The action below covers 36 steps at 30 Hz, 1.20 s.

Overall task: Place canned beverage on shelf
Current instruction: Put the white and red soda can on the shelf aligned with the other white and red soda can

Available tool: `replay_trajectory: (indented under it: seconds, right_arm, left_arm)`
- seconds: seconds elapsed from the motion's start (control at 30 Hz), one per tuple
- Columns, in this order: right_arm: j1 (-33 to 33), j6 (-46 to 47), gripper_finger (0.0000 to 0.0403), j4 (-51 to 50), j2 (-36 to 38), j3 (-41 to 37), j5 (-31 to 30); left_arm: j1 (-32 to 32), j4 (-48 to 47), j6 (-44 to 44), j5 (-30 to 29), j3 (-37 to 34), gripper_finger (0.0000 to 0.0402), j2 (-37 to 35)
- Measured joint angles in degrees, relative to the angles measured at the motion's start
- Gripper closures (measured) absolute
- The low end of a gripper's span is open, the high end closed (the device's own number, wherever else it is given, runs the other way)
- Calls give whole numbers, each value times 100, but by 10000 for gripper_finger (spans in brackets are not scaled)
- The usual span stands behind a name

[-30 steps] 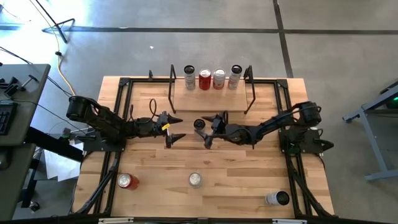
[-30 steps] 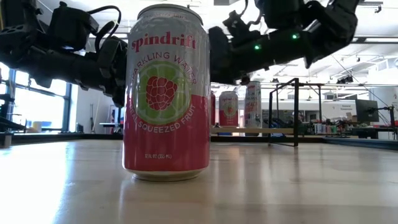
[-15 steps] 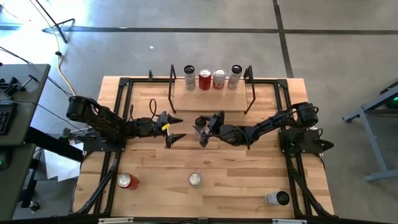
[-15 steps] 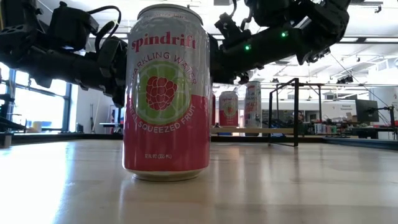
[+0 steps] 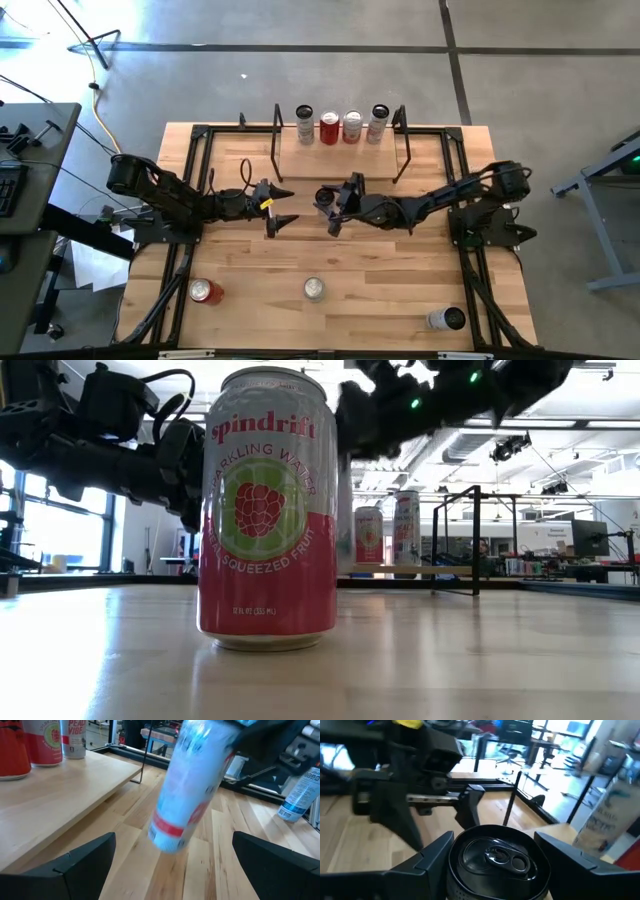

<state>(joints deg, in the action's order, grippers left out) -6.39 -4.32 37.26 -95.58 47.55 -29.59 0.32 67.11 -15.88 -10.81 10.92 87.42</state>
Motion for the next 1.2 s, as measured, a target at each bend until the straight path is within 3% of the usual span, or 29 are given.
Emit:
replay_trajectory:
  seconds: [0.3,0.43,0.57,0.77,0.9,1.07,1.2]
  right_arm:
    - [431,-1037,167,-2421,2073,-66,1189]
    - [874,-1480,167,-3122,3133,-66,2212]
    - [1819,-1744,167,-3589,3838,-66,3320]
    - [3531,-1975,167,-3765,3946,-66,5144]
    - [4481,-1858,167,-3758,3720,-66,6038]
    - [5067,-1983,167,-3850,3318,-66,6603]
    - [5211,-2120,167,-3820,3013,-66,6725]
  left_arm:
    - [2,-7,1,304,0,9,0]
    - [2,-4,0,304,0,9,0]
    - [2,2,1,302,0,9,0]
    - [3,2,-9,306,0,9,0]
    - [2,0,-7,323,0,9,0]
    - [2,0,-4,323,0,9,0]
    - [2,0,-4,321,0,9,0]
